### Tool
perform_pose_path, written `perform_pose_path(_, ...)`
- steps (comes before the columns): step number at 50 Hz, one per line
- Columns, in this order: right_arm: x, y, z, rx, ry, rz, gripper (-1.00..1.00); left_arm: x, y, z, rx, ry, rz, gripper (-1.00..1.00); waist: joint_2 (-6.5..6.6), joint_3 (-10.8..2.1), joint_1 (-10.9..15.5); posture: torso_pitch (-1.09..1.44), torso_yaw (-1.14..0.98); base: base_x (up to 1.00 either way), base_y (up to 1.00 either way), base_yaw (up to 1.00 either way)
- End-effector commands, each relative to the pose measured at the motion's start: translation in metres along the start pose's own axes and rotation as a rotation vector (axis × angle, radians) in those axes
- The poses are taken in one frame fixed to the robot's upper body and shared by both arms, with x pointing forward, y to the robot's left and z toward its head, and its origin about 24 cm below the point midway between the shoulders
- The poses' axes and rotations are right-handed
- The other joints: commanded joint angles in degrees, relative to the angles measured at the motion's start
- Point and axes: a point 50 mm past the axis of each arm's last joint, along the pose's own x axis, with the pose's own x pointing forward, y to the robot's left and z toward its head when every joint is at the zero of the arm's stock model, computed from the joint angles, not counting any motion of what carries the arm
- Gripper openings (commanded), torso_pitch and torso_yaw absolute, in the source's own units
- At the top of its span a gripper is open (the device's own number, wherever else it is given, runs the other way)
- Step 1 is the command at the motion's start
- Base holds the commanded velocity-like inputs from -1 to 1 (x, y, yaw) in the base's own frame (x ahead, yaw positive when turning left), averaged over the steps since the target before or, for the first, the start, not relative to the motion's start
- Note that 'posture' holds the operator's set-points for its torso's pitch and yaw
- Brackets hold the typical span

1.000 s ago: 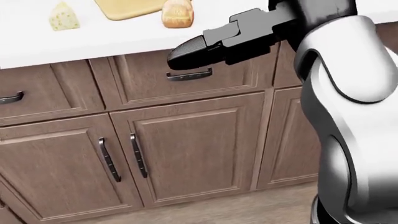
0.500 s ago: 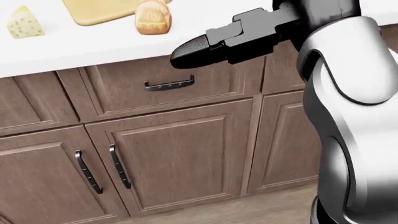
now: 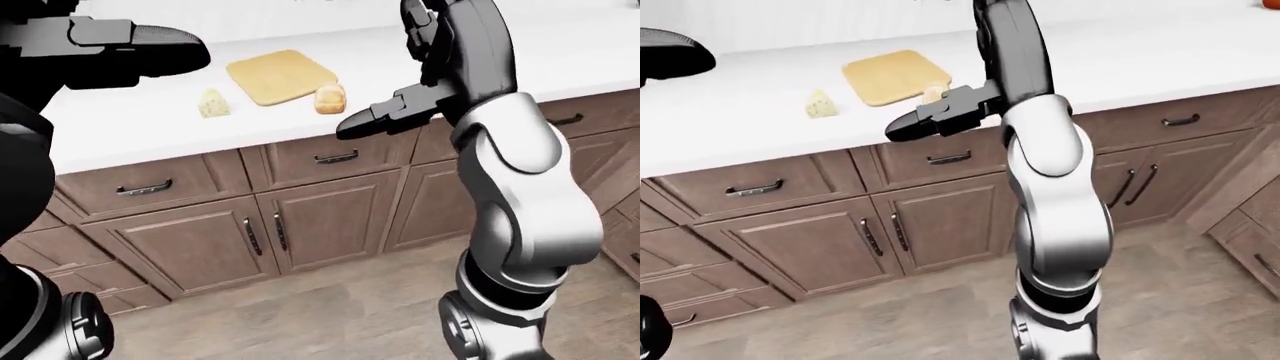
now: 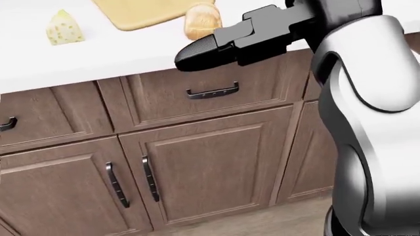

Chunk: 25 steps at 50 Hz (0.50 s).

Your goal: Place the bread and cheese on the cutting board.

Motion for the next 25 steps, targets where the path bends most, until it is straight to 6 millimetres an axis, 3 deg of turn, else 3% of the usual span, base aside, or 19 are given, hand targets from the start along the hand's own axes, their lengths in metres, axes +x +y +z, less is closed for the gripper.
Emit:
perform_pose_path(1, 0.0002, -0.0013, 0.0098, -0.009, -0.048, -0.008, 1.00, 0.0000, 0.0013, 0.0088, -0.005, -0.045, 0.010, 1.00, 0.88, -2.27, -0.12, 0.00, 0.00, 0.06, 0.00, 0.00)
perform_pose_path(3, 0.0008, -0.0009, 0.0088, -0.010, -0.047, -0.007, 1.00, 0.0006, 0.0009, 0.0076, -0.005, -0.044, 0.008, 1.00, 0.39, -2.83, -0.30, 0.00, 0.00, 0.11, 0.00, 0.00)
perform_pose_path(7, 0.0011, -0.0004, 0.0085, -0.012, -0.046, -0.004, 1.00, 0.0004, 0.0002, 0.0085, -0.004, -0.045, 0.005, 1.00, -1.24, -2.61, 0.07, 0.00, 0.00, 0.17, 0.00, 0.00)
perform_pose_path(9, 0.0011, -0.0006, 0.0091, -0.013, -0.046, -0.006, 1.00, 0.0005, 0.0000, 0.0084, -0.004, -0.045, 0.005, 1.00, -3.50, -2.99, 0.34, 0.00, 0.00, 0.22, 0.00, 0.00)
perform_pose_path(10, 0.0010, -0.0007, 0.0092, -0.012, -0.046, -0.006, 1.00, 0.0002, -0.0002, 0.0087, -0.003, -0.045, 0.004, 1.00, -2.00, -2.22, 0.22, 0.00, 0.00, 0.24, 0.00, 0.00)
perform_pose_path(12, 0.0008, -0.0002, 0.0089, -0.014, -0.044, -0.006, 1.00, 0.0003, -0.0002, 0.0083, -0.003, -0.044, 0.004, 1.00, -2.33, -2.60, 1.00, 0.00, 0.00, 0.26, 0.00, 0.00)
perform_pose_path(18, 0.0004, 0.0012, 0.0094, -0.013, -0.046, 0.000, 1.00, 0.0001, -0.0005, 0.0078, -0.004, -0.043, 0.003, 1.00, 0.54, -2.16, 0.53, 0.00, 0.00, 0.27, 0.00, 0.00)
perform_pose_path(20, 0.0004, 0.0009, 0.0098, -0.012, -0.047, 0.000, 1.00, 0.0004, -0.0007, 0.0072, -0.004, -0.042, 0.003, 1.00, 2.72, -2.50, -0.04, 0.00, 0.00, 0.28, 0.00, 0.00)
perform_pose_path(21, 0.0003, 0.0008, 0.0099, -0.012, -0.048, 0.000, 1.00, 0.0003, -0.0007, 0.0074, -0.003, -0.042, 0.003, 1.00, 4.48, -2.96, -0.28, 0.00, 0.00, 0.27, 0.00, 0.00)
perform_pose_path(22, 0.0004, 0.0007, 0.0096, -0.011, -0.048, 0.000, 1.00, 0.0004, -0.0006, 0.0071, -0.004, -0.042, 0.003, 1.00, 3.64, -2.89, -0.06, 0.00, 0.00, 0.27, 0.00, 0.00)
perform_pose_path(24, 0.0005, 0.0004, 0.0098, -0.011, -0.049, 0.000, 1.00, 0.0007, -0.0008, 0.0068, -0.004, -0.041, 0.003, 1.00, 4.87, -1.76, -0.29, 0.00, 0.00, 0.27, 0.00, 0.00)
perform_pose_path(25, 0.0004, 0.0004, 0.0103, -0.011, -0.050, 0.000, 1.00, 0.0009, -0.0009, 0.0063, -0.004, -0.041, 0.002, 1.00, 4.50, -1.75, 0.07, 0.00, 0.00, 0.27, 0.00, 0.00)
